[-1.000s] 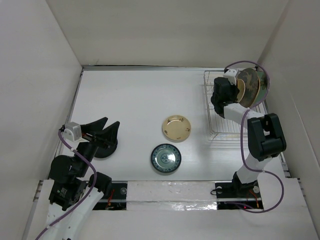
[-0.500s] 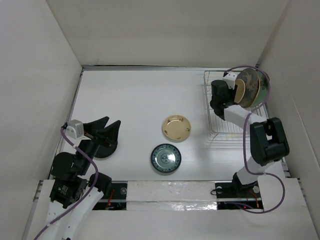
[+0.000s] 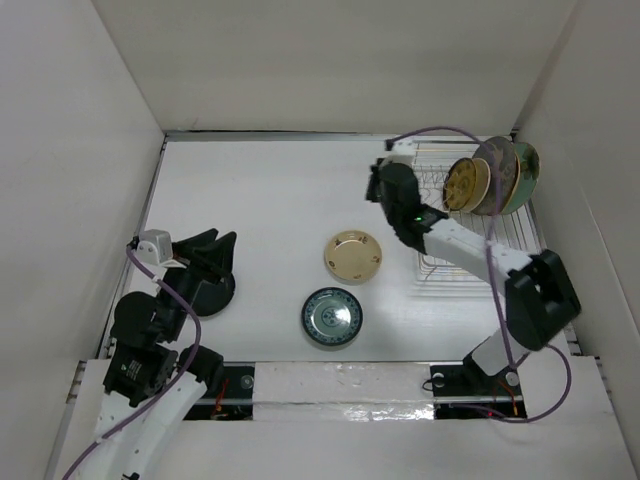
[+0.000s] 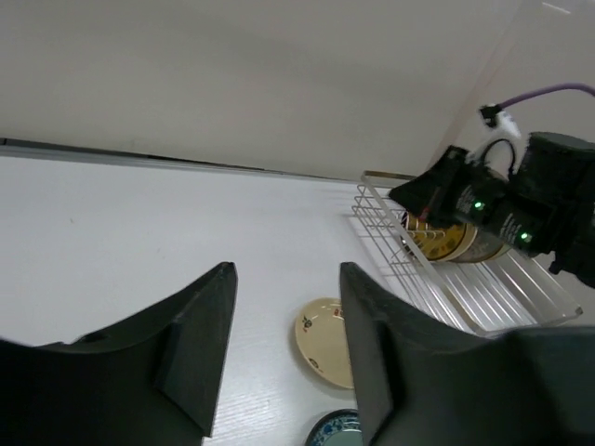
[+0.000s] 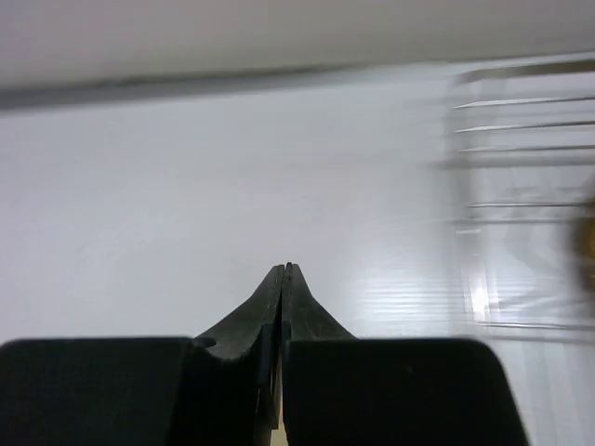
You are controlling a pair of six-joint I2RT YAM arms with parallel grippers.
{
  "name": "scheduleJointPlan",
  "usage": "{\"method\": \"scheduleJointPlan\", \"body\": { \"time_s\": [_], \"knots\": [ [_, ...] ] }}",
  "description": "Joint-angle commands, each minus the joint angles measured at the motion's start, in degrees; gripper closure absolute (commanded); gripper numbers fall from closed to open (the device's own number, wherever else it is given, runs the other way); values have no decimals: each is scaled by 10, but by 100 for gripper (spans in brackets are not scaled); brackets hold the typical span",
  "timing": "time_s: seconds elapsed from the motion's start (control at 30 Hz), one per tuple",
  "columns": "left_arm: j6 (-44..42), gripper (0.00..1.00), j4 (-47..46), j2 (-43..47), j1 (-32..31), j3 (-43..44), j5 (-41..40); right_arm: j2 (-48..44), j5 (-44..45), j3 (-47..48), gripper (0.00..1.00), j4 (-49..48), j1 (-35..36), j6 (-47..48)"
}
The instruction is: Load the plates into the dish rack
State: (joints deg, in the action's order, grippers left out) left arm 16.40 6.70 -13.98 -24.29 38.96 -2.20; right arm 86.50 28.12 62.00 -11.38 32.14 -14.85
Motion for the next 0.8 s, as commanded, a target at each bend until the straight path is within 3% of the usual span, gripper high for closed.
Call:
{"method": "scheduleJointPlan", "body": {
  "time_s": [0.0, 0.03, 0.13, 0.17, 0.2, 0.23, 0.33, 0.47, 0.77],
  "knots": [
    [-7, 59, -27, -21, 3, 1, -23, 116, -160, 46, 100, -24, 88, -50],
    [-8, 61, -27, -29, 3, 2, -26, 145, -169, 85, 100, -24, 130, -55],
    [-10, 73, -26, -44, 3, 1, -41, 248, -228, 142, 99, -37, 170, -83],
    [-11, 75, -26, -49, 3, 2, -43, 269, -259, 172, 93, -49, 185, -91],
    [-12, 78, -26, -53, 3, 2, -45, 303, -274, 184, 80, -55, 185, -111],
    [-13, 78, -25, -60, 3, 2, -47, 319, -299, 196, 56, -59, 193, -121],
    [-14, 78, -26, -71, 3, 2, -52, 371, -356, 235, 35, -75, 205, -158],
    [-15, 75, -27, -83, 3, 3, -55, 421, -430, 263, 32, -113, 220, -209],
    [-16, 73, -27, -105, 3, 8, -54, 524, -496, 353, 32, -106, 260, -279]
  ]
}}
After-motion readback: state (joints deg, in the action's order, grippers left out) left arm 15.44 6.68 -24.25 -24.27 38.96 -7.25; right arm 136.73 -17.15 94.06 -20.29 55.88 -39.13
